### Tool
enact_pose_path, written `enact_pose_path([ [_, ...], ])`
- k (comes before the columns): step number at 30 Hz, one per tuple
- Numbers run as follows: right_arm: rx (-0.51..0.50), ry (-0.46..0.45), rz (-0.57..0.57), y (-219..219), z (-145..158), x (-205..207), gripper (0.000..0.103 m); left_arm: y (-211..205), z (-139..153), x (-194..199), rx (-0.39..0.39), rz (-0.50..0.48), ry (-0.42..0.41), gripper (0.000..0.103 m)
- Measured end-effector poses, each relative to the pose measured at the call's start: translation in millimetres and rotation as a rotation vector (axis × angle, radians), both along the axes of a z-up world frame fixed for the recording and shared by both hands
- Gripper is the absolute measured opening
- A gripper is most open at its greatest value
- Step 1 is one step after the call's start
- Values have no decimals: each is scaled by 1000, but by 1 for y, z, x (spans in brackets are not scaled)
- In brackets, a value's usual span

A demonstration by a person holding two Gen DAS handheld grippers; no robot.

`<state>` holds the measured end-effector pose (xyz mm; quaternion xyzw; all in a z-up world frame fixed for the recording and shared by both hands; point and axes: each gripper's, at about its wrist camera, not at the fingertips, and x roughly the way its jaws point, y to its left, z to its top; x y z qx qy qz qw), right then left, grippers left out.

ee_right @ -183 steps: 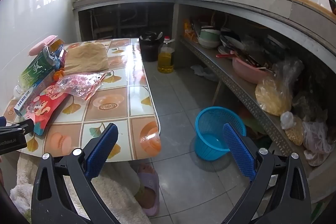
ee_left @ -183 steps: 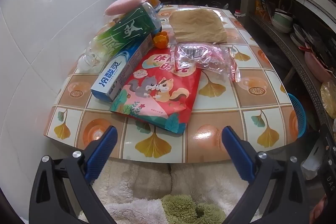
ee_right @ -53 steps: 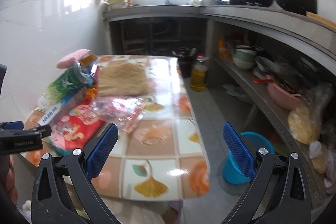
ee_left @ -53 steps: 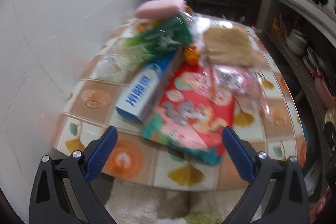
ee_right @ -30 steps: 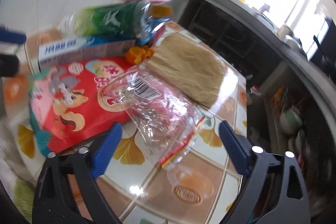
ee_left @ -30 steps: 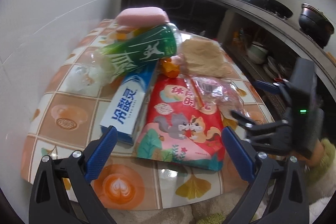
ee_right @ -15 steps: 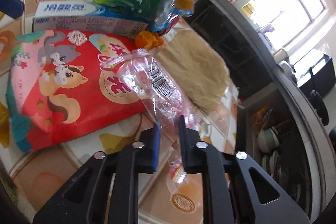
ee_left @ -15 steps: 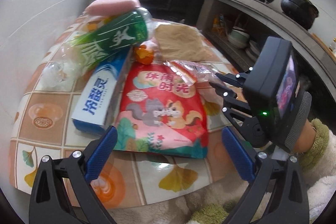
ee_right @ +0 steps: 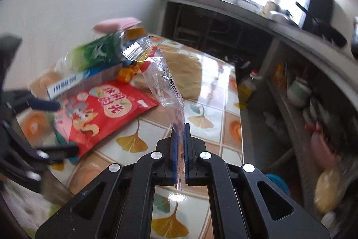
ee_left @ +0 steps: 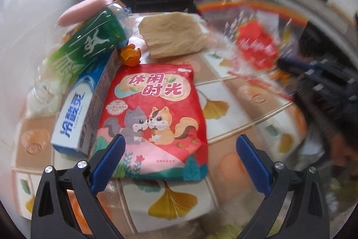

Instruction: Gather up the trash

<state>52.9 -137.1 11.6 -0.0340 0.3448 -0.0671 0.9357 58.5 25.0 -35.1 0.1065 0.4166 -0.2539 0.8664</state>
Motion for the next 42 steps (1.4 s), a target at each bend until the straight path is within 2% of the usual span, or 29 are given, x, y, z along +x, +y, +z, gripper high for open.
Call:
enact_pose_path([
  [5, 58, -27, -12, -4, 0, -6, 3, -26, -15, -9, 194, -64, -66, 95],
  [8, 83, -41, -13, -8, 3, -13, 3, -32, -26, -7, 264, -59, -52, 78],
  [9, 89, -45, -12, -7, 4, -15, 3, -30, -27, -6, 256, -48, -46, 75],
  [10, 93, -48, -11, -9, 4, -17, 3, -27, -27, -3, 237, -36, -31, 67],
  [12, 105, -52, -8, -11, 4, -17, 3, -26, -27, 2, 217, -27, -4, 63],
  [14, 119, -54, -8, -13, 4, -17, 3, -25, -27, 6, 203, -23, 10, 55],
  [18, 142, -63, -10, -18, 3, -20, 3, -29, -29, 4, 193, -35, 22, 40],
  [20, 154, -68, -13, -21, 3, -21, 3, -29, -28, 2, 168, -49, 36, 26],
  [24, 162, -73, -20, -23, 3, -24, 3, -34, -26, 0, 138, -59, 47, 13],
  [25, 165, -74, -22, -24, 3, -24, 3, -35, -25, 0, 120, -67, 61, 0],
  [29, 175, -78, -31, -28, 4, -27, 3, -34, -18, -4, 89, -65, 71, 0],
  [35, 184, -92, -35, -32, 6, -34, 3, -26, 3, -15, -16, -101, 104, 0],
  [39, 202, -98, -28, -30, 8, -34, 3, -15, 14, -25, -40, -116, 73, 1],
  [40, 205, -97, -26, -30, 8, -33, 3, -13, 14, -26, -32, -111, 65, 8],
  [41, 207, -95, -23, -29, 8, -33, 3, -9, 12, -26, -15, -98, 52, 23],
  [42, 207, -93, -20, -28, 8, -33, 3, -5, 11, -27, 3, -85, 40, 31],
])
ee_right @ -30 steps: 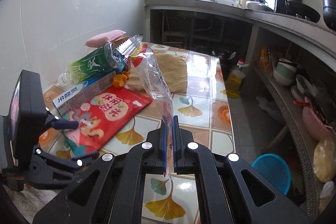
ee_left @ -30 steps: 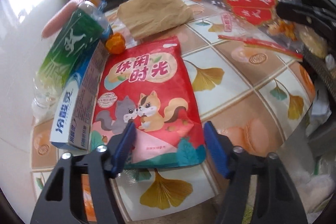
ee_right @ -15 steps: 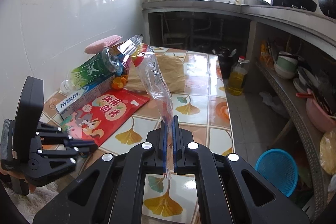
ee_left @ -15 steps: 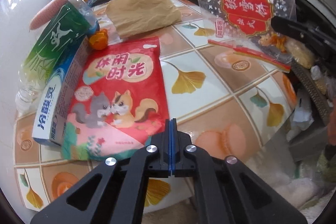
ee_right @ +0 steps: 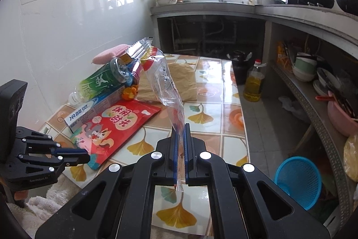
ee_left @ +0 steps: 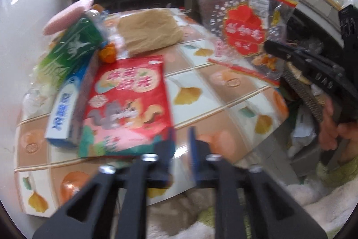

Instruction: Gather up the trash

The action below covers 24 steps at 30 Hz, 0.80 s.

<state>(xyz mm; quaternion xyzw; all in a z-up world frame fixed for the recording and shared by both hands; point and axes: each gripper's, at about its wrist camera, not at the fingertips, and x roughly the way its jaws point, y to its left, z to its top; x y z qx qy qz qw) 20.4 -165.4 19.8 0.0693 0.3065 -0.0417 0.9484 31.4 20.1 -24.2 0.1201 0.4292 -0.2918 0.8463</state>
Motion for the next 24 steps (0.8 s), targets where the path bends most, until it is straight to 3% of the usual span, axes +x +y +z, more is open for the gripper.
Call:
enact_pose_path([
  [1, -1, 1, 4, 1, 0, 1, 3, 5, -1, -2, 16, 10, -20, 41],
  [5, 1, 6, 11, 1, -1, 5, 3, 17, -3, -11, 109, -4, -123, 57],
  [13, 6, 30, 30, 3, -7, 14, 3, 8, -32, -21, 452, -150, -341, 58],
  [16, 7, 41, 35, 5, -9, 17, 3, 8, -44, -18, 549, -201, -380, 58],
  [18, 6, 45, 36, 5, -10, 19, 3, 5, -46, -15, 572, -229, -411, 58],
  [19, 6, 46, 36, 5, -11, 20, 3, 4, -46, -13, 577, -250, -413, 54],
  [22, 12, 50, 33, 5, -12, 21, 3, -3, -48, -9, 592, -313, -385, 28],
  [24, 13, 53, 30, 4, -13, 21, 3, -6, -49, -10, 599, -352, -386, 19],
])
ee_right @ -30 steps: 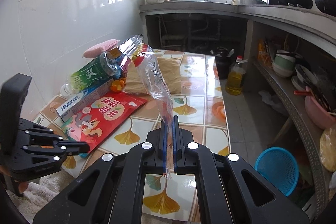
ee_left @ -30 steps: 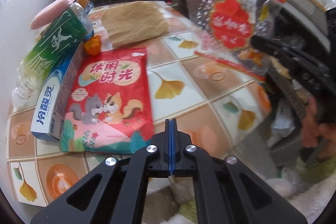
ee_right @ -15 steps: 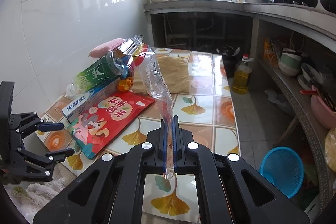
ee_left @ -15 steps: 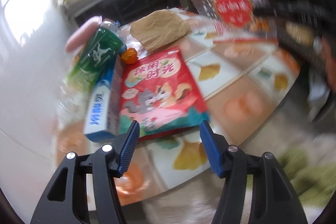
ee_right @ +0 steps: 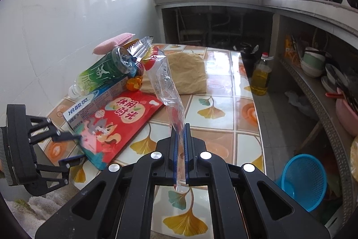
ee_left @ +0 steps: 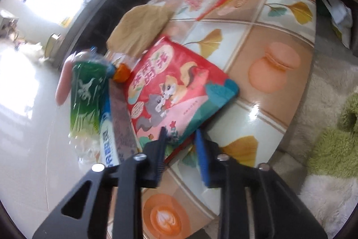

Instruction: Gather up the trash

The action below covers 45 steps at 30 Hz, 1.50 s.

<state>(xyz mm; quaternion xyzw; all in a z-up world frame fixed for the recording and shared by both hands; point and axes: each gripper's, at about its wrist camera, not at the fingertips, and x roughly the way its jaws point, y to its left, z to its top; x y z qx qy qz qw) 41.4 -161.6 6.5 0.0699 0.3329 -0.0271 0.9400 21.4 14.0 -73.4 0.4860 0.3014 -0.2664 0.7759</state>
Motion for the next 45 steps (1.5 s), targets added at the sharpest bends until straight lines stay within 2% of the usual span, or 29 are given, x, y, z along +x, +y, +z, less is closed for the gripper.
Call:
enact_pose_path([
  [2, 2, 2, -2, 0, 0, 0, 3, -3, 2, -2, -5, -34, 20, 9],
  [4, 3, 4, -6, -2, -1, 0, 3, -8, 7, -5, -27, -64, 57, 4],
  [8, 11, 4, -12, -3, -1, -1, 3, -18, 19, -11, -117, -81, 147, 2],
  [10, 13, 4, -13, -4, -1, -1, 3, -23, 27, -13, -197, -70, 215, 2],
  [13, 22, 4, -9, -4, -1, -1, 3, -24, 36, -13, -306, -56, 289, 9],
  [15, 33, 2, 0, -4, 0, -1, 3, -19, 39, -15, -347, -25, 321, 28],
  [16, 39, 1, 7, -3, 0, 0, 3, -14, 41, -13, -365, -3, 332, 49],
  [17, 43, 0, 13, -2, -1, 0, 3, -13, 44, -10, -384, 10, 336, 57],
  [22, 79, 8, 69, 8, -6, 5, 3, 15, 56, 4, -529, 112, 437, 57],
  [25, 113, 24, 102, 14, -12, 9, 3, 34, 56, 23, -645, 242, 542, 57],
  [29, 195, 62, 128, 16, -25, 15, 3, 45, 44, 41, -731, 383, 635, 57],
  [32, 226, 83, 126, 16, -32, 19, 3, 49, 38, 50, -760, 462, 661, 57],
  [34, 223, 88, 122, 17, -32, 19, 3, 49, 38, 51, -759, 502, 649, 57],
  [41, 236, 103, 113, 16, -33, 23, 3, 52, 35, 42, -683, 568, 618, 60],
  [45, 264, 112, 125, 18, -37, 24, 3, 56, 30, 48, -722, 586, 653, 62],
])
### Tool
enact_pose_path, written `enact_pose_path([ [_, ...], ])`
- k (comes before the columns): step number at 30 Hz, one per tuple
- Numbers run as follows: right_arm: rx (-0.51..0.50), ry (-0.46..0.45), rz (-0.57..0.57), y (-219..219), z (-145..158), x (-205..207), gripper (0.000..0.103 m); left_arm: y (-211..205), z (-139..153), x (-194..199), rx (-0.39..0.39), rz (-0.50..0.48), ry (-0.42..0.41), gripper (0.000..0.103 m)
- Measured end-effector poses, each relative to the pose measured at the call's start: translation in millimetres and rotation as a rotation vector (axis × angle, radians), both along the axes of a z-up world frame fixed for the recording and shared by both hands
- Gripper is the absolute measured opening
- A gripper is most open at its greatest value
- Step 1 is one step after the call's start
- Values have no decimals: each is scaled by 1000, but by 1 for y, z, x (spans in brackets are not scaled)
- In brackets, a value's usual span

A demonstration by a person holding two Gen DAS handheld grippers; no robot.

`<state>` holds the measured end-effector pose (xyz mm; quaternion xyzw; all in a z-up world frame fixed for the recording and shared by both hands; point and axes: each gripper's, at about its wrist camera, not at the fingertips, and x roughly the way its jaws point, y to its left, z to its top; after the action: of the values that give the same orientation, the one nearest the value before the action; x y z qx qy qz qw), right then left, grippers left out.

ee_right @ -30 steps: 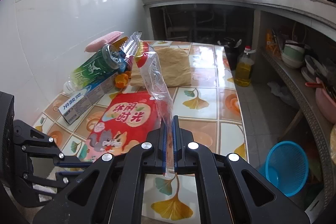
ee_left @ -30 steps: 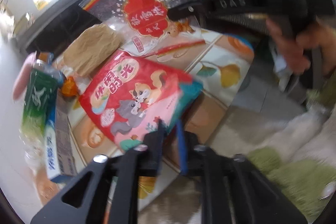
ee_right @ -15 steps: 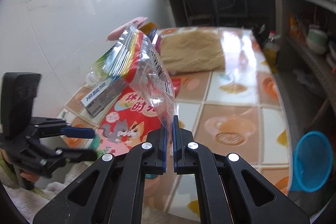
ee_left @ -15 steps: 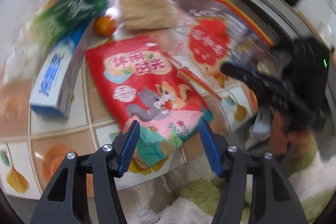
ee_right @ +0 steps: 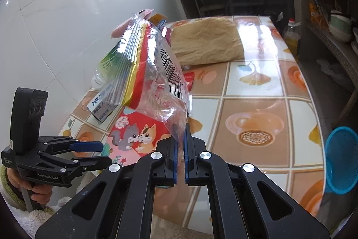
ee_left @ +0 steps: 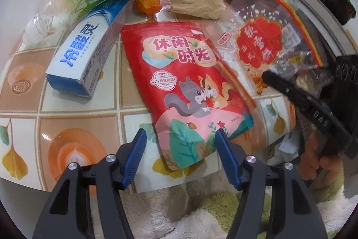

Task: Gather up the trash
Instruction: 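Grasp the red snack bag with the left gripper while right holds clear bag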

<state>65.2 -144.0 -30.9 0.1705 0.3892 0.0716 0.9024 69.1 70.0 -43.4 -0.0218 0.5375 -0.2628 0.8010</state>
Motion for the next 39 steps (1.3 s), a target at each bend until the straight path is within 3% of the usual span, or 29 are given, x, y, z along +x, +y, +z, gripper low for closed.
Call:
enact_pose_path([
  [6, 35, 15, 21, 5, -6, 3, 3, 5, -4, 10, -169, 26, 83, 62],
  [9, 42, 22, 29, 7, -9, 3, 3, 11, -3, 10, -292, 41, 127, 61],
  [16, 66, 39, 27, 4, -14, 2, 3, 7, 10, 3, -498, -12, 149, 61],
  [22, 78, 46, 18, 3, -18, -3, 2, -4, -1, 10, -491, 10, 211, 60],
  [30, 95, 53, 10, -1, -22, 2, 2, -11, -24, 20, -506, 45, 342, 40],
  [34, 99, 51, 4, -4, -22, 4, 2, -18, -25, 19, -440, 36, 316, 22],
  [39, 100, 44, -6, -8, -20, 3, 2, -19, -21, 14, -408, 24, 270, 16],
])
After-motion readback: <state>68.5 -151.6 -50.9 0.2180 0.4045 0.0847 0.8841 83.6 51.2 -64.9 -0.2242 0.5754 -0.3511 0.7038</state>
